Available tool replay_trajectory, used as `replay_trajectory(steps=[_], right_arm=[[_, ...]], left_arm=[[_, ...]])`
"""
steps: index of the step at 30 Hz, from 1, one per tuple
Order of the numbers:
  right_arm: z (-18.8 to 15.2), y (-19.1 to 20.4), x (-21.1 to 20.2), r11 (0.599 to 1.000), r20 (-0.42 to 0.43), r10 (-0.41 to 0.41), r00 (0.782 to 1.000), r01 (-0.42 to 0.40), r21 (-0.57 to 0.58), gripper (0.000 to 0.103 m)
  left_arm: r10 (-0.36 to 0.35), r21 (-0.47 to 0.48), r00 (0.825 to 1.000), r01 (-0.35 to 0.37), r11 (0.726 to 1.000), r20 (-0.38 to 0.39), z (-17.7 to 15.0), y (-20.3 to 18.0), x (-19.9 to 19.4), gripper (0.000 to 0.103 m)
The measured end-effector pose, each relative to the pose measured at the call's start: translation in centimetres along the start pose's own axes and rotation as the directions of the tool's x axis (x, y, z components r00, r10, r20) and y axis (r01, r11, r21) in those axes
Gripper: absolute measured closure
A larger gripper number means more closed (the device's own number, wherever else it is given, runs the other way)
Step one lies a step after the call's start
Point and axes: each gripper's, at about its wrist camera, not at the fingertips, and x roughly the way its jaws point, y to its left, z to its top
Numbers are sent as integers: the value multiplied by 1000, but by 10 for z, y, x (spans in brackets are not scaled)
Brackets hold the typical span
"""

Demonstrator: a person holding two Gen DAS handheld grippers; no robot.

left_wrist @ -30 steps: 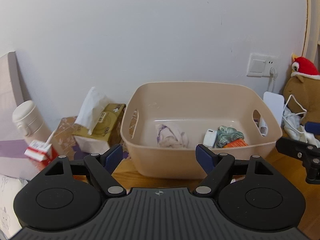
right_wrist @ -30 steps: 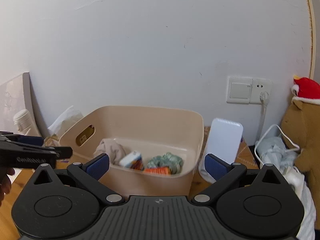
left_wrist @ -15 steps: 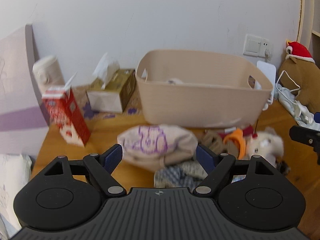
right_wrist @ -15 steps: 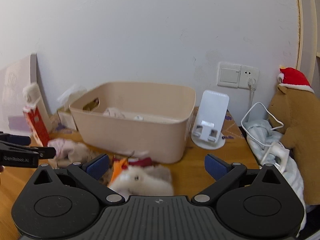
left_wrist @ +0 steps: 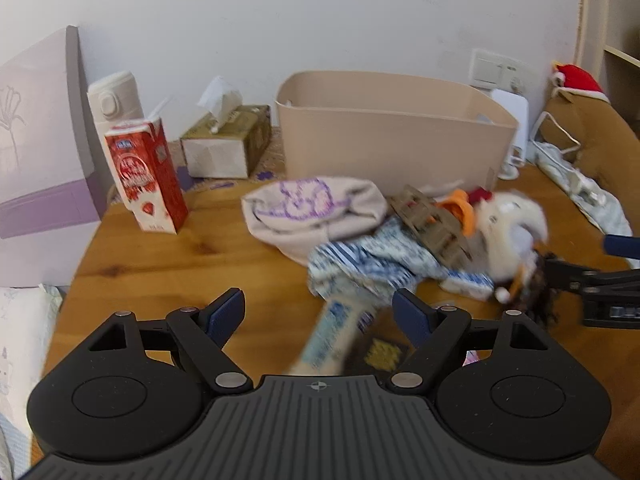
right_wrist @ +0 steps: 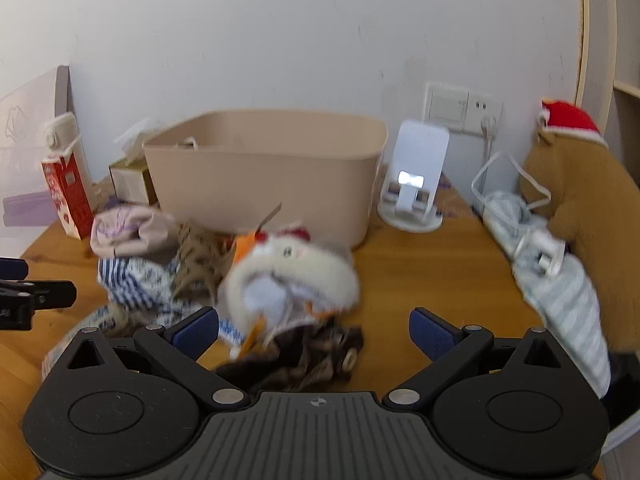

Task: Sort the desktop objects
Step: 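Move both tools back over the cluttered table toward the next items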

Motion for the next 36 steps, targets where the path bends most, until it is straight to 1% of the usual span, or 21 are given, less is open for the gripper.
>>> replay_trajectory(steps=[3, 8, 12, 17, 20, 24, 28, 33, 35, 36], right_arm=[[-9, 7, 8, 1000, -31, -12, 999, 12, -15, 0], [-16, 17, 17, 997, -53, -48, 997, 44, -70, 0], [-18, 15, 20, 998, -78, -18, 997, 13, -66, 0], [-22, 8, 17, 998, -89, -3, 996, -3, -64, 0], [-25, 1, 15, 998, -100, -16, 995, 10, -62, 0], [-31, -5, 14, 993, -117, -80, 990, 69, -96, 0], [-33, -12, 18, 998, -136, -46, 990, 40, -53, 0], [-36, -9, 27, 998, -148, -34, 988, 26, -52, 0], [-37, -9, 32, 999, -152, -31, 988, 24, -47, 0], [-37, -9, 34, 999, -153, -29, 988, 23, -42, 0]], left_arm=[[-27, 2, 999, 27, 1000, -17, -13, -7, -5, 21], [-94, -35, 994, 92, 995, -54, -33, -20, -11, 21], [-120, -21, 989, 118, 993, -83, -43, -36, -11, 21], [-149, -2, 980, 150, 989, -131, -54, -55, -3, 21], [-148, 14, 979, 152, 988, -143, -56, -65, 1, 21], [-135, 20, 979, 140, 990, -154, -58, -76, 6, 21], [-130, 21, 978, 136, 991, -166, -60, -83, 10, 21], [-112, 19, 980, 117, 993, -162, -59, -88, 17, 22], [-92, 29, 984, 97, 995, -153, -59, -89, 19, 29], [-75, 36, 986, 81, 996, -149, -58, -90, 20, 31]])
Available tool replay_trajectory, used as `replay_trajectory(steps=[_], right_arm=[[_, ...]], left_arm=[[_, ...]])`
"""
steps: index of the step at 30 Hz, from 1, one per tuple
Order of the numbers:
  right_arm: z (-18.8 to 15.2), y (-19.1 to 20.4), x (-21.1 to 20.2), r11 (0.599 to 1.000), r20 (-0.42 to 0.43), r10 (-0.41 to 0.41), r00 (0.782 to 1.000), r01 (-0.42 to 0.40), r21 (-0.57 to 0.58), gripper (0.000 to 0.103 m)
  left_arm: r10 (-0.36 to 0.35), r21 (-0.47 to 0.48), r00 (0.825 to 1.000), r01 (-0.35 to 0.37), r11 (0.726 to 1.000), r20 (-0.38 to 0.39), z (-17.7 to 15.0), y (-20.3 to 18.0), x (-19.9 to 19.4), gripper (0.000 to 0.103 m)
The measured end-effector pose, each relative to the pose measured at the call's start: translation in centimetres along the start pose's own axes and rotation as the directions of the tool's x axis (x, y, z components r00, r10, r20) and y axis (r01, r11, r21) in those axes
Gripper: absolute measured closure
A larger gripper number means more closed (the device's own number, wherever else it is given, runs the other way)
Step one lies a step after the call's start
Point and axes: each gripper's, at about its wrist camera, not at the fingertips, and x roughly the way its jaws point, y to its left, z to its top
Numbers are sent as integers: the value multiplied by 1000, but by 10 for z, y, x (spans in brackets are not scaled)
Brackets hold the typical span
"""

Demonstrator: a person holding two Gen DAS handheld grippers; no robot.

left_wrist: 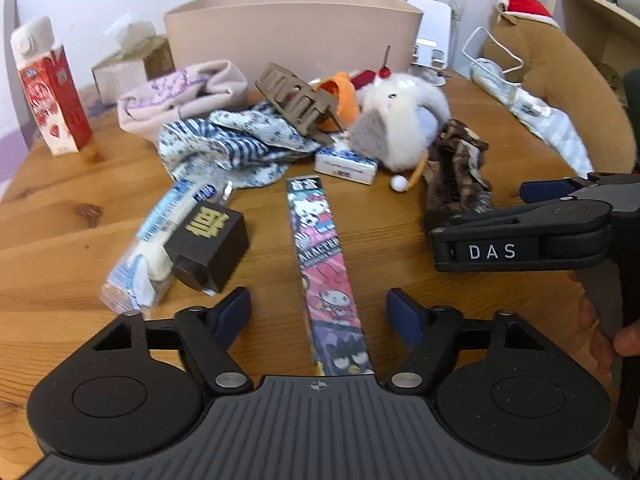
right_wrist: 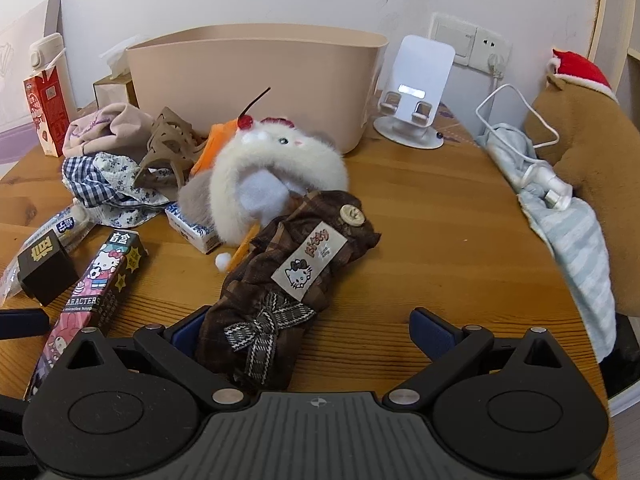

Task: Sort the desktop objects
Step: 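Move both tools back over the cluttered table toward the next items, then grasp the Hello Kitty box with the left tool while the right tool grasps the brown plaid cloth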

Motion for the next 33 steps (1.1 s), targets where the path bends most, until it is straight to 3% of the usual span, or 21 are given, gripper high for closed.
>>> replay_trajectory(steps=[10, 15, 20, 24, 33], right_arm=[[10, -12, 16, 997, 22, 21, 1000, -23, 70, 0], [10, -17, 17, 998, 40, 8, 999, -11, 69, 21], [9, -24, 14, 996, 53, -2, 999, -2, 88, 45], [7, -33, 9, 992, 57, 4, 998, -11, 123, 60], [-5, -46, -3, 979, 59, 54, 997, -64, 194, 65]], left_arm=[[9, 4, 1000, -9, 1000, 23, 13, -8, 14, 34], [12, 9, 999, -13, 1000, 45, 16, -11, 17, 46], [12, 6, 998, -13, 1000, 54, 17, -9, 16, 70], [4, 11, 999, -5, 1000, 53, 16, -7, 14, 80], [-39, 6, 998, 39, 999, 45, 9, -8, 6, 80]])
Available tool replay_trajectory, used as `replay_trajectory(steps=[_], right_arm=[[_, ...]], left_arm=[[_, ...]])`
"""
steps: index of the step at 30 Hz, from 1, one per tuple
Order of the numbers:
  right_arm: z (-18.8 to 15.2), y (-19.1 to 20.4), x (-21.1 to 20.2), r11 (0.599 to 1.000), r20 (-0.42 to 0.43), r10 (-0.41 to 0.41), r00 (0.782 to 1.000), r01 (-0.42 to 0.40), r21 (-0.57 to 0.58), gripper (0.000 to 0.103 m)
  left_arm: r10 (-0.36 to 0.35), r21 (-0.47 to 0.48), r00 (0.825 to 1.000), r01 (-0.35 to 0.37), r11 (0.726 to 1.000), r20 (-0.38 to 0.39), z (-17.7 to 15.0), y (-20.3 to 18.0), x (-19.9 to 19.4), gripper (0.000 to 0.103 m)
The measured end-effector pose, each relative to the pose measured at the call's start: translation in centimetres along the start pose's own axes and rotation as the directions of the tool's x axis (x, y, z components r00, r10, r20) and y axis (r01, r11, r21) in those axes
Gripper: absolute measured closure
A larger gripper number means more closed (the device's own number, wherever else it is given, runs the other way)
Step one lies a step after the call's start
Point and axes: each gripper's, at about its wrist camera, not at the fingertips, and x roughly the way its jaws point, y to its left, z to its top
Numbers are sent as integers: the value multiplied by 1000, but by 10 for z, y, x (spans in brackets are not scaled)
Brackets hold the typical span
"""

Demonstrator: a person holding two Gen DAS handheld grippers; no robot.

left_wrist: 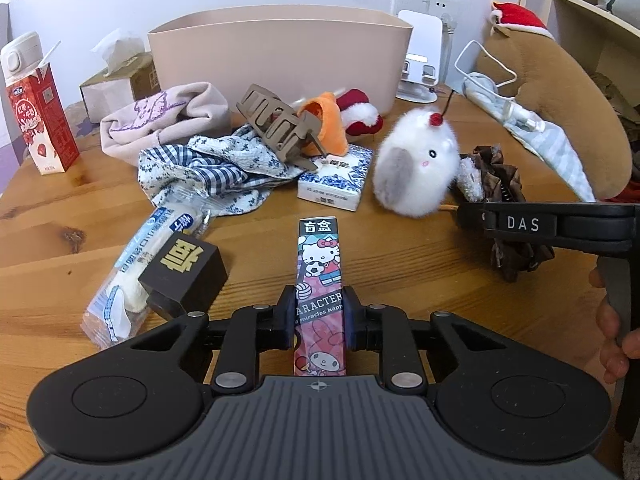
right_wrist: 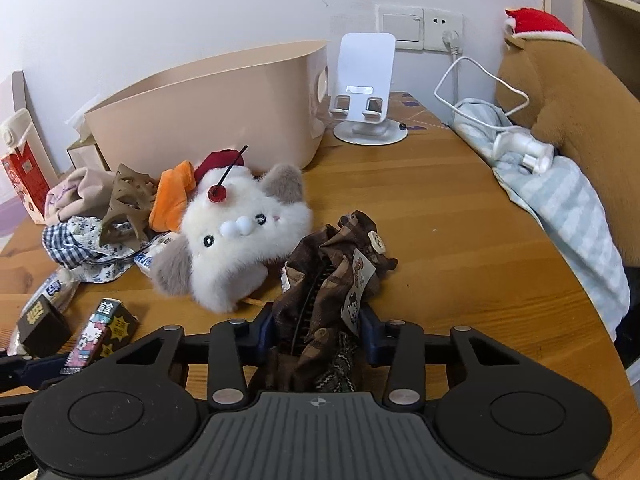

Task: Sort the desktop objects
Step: 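Grasp the Hello Kitty box with the left tool while the right tool grasps the brown plaid cloth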

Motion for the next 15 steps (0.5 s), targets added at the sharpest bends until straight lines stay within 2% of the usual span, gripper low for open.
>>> replay_trajectory(steps=[15], right_arm=[[-1, -4, -42, 999, 64, 42, 997, -42, 10, 68]], left_arm=[[-1, 8, 998, 0, 1000, 58, 2, -2, -25, 80]])
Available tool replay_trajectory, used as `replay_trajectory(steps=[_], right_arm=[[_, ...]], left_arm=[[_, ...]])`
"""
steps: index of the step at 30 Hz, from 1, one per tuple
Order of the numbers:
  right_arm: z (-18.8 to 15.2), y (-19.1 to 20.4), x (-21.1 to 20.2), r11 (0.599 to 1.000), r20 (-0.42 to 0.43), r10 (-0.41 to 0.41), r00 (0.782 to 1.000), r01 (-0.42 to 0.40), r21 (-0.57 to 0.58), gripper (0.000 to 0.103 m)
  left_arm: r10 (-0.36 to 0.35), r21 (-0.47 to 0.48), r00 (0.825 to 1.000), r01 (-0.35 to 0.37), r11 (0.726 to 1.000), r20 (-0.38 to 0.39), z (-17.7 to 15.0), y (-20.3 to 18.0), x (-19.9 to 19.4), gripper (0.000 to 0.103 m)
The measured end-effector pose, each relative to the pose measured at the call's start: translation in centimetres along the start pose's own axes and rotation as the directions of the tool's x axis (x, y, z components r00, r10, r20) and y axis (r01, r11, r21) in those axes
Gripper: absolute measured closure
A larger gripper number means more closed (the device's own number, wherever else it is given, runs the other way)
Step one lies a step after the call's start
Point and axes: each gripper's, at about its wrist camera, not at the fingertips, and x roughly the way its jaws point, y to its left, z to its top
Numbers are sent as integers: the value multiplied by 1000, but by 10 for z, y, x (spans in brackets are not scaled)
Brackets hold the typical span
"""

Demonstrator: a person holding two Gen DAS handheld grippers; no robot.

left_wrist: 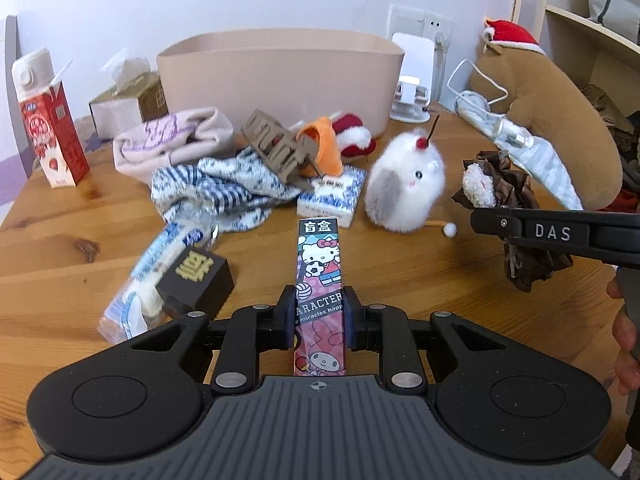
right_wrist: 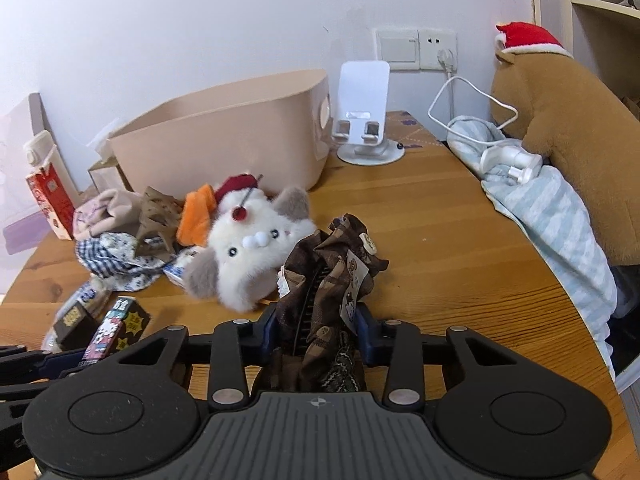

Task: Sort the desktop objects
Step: 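Grasp the Hello Kitty box with the left tool while the right tool grasps the brown plaid cloth, then carry the Hello Kitty box and plaid cloth with both tools over the bin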

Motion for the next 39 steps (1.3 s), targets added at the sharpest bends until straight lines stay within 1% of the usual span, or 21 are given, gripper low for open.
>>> replay_trajectory(steps=[7, 11, 16, 21, 28, 32, 35, 39], right_arm=[[18, 6, -20, 1000, 68, 6, 998, -4, -21, 68], [32, 7, -26, 999, 95, 28, 995, -26, -20, 68], [52, 12, -26, 999, 139, 37, 990, -31, -41, 67], [76, 17, -19, 997, 177, 56, 983, -46, -59, 68], [114, 25, -4, 996, 223, 63, 973, -47, -75, 68], [132, 30, 7, 995, 247, 51, 968, -28, -96, 67], [143, 32, 18, 994, 249, 49, 967, -22, -109, 67], [156, 35, 32, 992, 252, 41, 967, -10, -124, 67]], left_arm=[[16, -5, 998, -16, 1000, 65, 23, 7, -12, 80], [35, -20, 994, -33, 999, 106, 41, 17, -19, 80], [71, -34, 987, -66, 997, 145, 60, 33, -21, 80], [90, -34, 980, -86, 996, 175, 82, 44, -18, 80], [129, -6, 965, -131, 991, 229, 123, 52, -8, 80], [157, 4, 953, -164, 986, 259, 145, 55, 1, 80], [164, -2, 951, -170, 985, 263, 161, 59, 14, 80], [167, 9, 952, -175, 984, 257, 181, 63, 37, 80]])
